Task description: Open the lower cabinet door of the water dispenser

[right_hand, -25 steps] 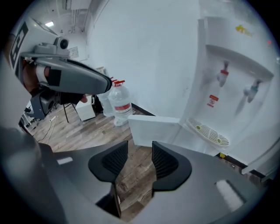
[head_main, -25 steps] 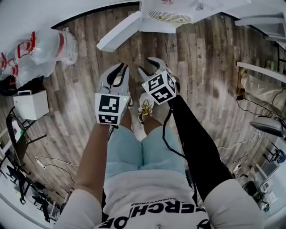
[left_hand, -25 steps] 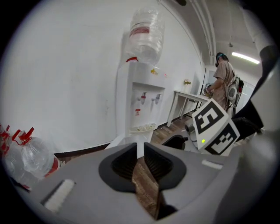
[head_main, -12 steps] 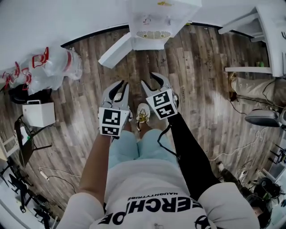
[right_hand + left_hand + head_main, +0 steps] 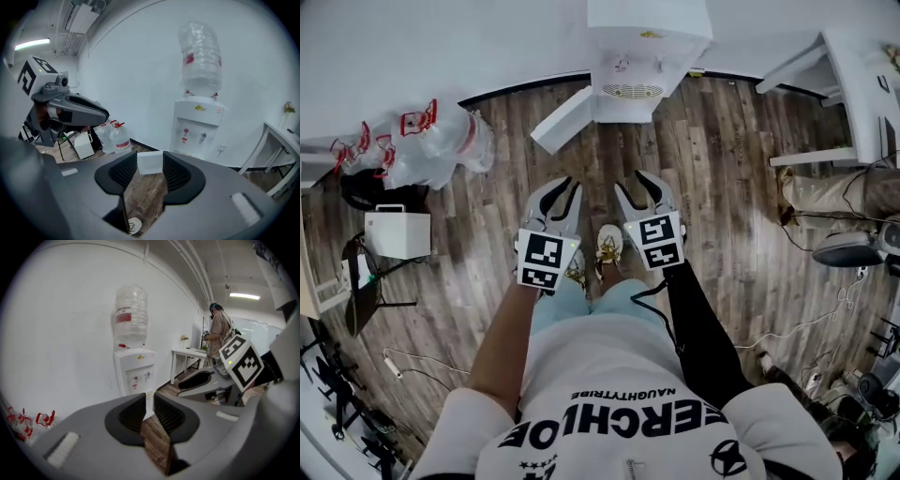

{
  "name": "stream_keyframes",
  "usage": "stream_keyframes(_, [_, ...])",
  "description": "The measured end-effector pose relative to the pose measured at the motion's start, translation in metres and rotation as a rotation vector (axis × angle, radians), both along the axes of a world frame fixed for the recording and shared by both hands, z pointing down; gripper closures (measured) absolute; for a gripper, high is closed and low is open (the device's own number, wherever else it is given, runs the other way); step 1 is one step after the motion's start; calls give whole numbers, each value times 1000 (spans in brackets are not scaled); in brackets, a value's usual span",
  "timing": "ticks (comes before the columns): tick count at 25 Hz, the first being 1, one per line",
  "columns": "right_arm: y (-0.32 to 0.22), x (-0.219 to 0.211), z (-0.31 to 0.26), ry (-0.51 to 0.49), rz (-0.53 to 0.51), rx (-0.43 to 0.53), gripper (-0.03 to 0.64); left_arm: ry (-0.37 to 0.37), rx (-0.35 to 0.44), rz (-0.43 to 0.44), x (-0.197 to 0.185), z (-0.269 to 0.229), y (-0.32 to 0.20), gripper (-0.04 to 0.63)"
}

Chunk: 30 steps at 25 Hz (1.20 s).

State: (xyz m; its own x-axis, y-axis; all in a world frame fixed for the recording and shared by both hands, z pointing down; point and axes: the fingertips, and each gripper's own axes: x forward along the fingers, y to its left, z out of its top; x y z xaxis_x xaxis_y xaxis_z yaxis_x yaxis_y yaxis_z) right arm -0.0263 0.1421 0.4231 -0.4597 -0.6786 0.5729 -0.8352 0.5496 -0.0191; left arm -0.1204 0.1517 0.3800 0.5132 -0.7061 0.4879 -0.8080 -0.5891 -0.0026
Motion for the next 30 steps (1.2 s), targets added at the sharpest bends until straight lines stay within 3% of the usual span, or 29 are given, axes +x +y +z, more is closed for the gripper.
stream_keyframes(5, [16, -1, -49, 23, 45, 84, 446, 1, 62, 69, -15, -36, 23, 535])
stream_keyframes(13, [60, 2, -132, 29, 200, 253, 446, 75, 210, 55, -51, -120, 48, 535])
stream_keyframes(23, [106, -17, -207, -45, 297, 414, 446, 143, 310, 119, -56, -187, 78, 535])
stream_keyframes(30, [101, -20, -223, -102, 337, 420, 446, 160, 373, 126, -68, -214, 78, 535])
